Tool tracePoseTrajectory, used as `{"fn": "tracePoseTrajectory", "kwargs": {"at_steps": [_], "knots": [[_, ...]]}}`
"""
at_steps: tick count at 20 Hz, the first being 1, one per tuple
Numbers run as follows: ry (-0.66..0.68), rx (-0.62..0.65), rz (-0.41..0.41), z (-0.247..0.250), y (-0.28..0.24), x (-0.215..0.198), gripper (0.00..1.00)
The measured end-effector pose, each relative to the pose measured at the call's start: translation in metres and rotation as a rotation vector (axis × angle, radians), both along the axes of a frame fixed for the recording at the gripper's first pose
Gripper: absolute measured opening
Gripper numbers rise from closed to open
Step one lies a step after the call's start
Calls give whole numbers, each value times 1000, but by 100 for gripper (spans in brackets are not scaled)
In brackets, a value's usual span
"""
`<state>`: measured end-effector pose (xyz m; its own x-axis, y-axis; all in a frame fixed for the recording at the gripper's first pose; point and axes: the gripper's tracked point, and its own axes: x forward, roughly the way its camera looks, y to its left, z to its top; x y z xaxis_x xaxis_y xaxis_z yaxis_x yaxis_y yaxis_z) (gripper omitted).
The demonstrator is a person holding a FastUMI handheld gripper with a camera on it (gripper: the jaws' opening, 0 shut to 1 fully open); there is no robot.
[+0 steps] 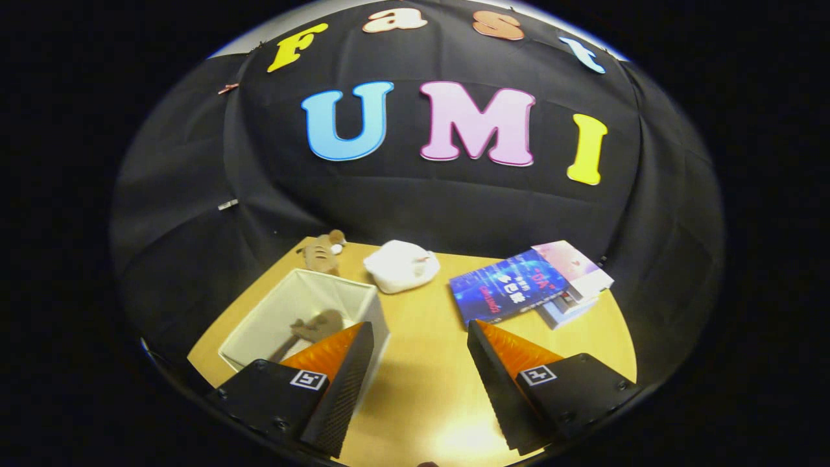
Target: Open the storage box then place both shoes into the box .Put the left shoe in first, then the right shoe, with the right side of both shoes facing outward in a uniform manner.
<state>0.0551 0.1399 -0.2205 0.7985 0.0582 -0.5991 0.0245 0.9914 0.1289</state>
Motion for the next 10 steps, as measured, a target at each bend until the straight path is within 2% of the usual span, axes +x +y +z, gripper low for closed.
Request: {"fn": "tracePoseTrajectory", "kwargs": {"at_steps": [5, 10], "knots": [[111, -93, -85, -68, -102, -55, 92], [255, -119, -108, -137, -150, -101, 89]]}}
